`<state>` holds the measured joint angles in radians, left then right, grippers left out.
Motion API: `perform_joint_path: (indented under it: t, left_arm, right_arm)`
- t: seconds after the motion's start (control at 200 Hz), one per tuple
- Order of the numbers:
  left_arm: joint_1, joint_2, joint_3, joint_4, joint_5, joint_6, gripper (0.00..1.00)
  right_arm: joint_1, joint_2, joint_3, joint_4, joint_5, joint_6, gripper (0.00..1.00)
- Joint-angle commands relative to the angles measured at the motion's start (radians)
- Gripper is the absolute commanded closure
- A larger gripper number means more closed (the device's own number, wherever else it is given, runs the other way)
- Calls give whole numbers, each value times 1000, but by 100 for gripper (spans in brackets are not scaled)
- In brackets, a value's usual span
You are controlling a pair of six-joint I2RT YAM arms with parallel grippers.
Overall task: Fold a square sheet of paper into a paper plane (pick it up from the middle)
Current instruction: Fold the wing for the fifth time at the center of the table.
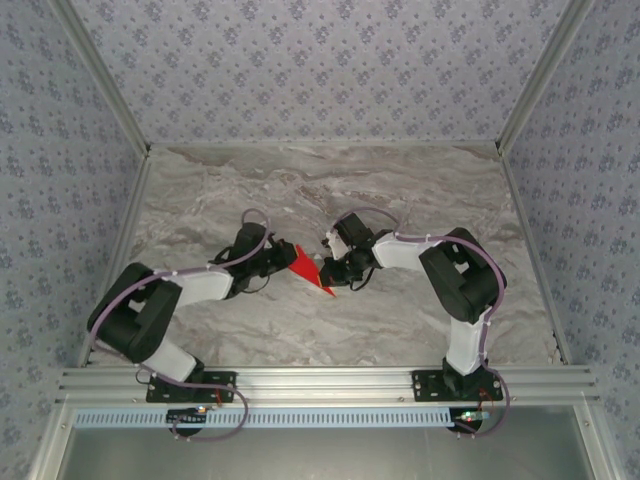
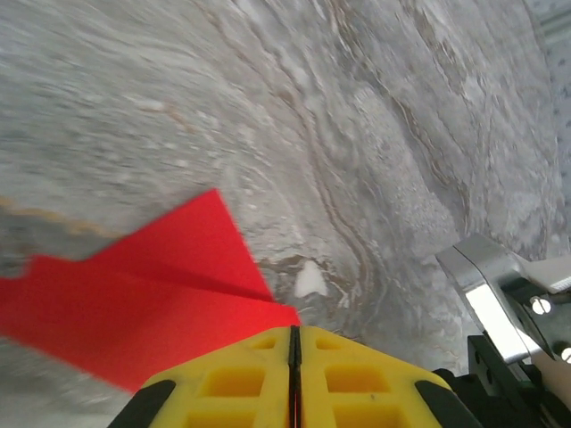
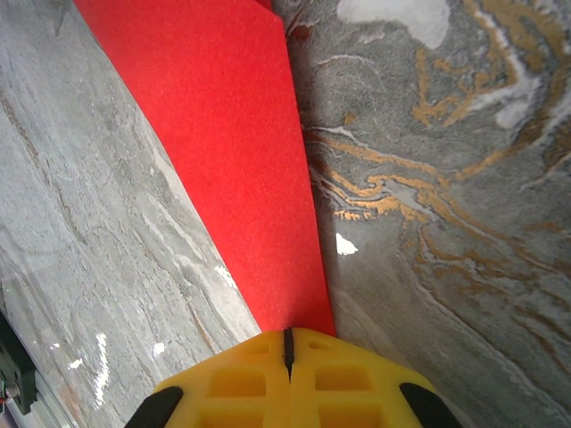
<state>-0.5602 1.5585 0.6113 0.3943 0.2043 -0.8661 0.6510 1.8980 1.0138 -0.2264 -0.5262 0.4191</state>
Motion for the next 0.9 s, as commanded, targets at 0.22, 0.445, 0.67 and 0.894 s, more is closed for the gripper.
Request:
perform_joint_path:
  t: [0.22,0.445,0.67,0.894]
  left_arm:
    - [-9,164,42,80,15,-35,91]
    - [75,130,-48,67,-74,-28,91]
    - [171,94,-141,68,-145,-7,91]
    - [238,65,-150,50,-103,14,91]
  right_arm:
    - [29,148,-87,-209,266,6,100]
    - [29,150,-93,-212,270,3,100]
    - [29,153,-95,-209,269,6,100]
    - [30,148,-90,-214,267,5,100]
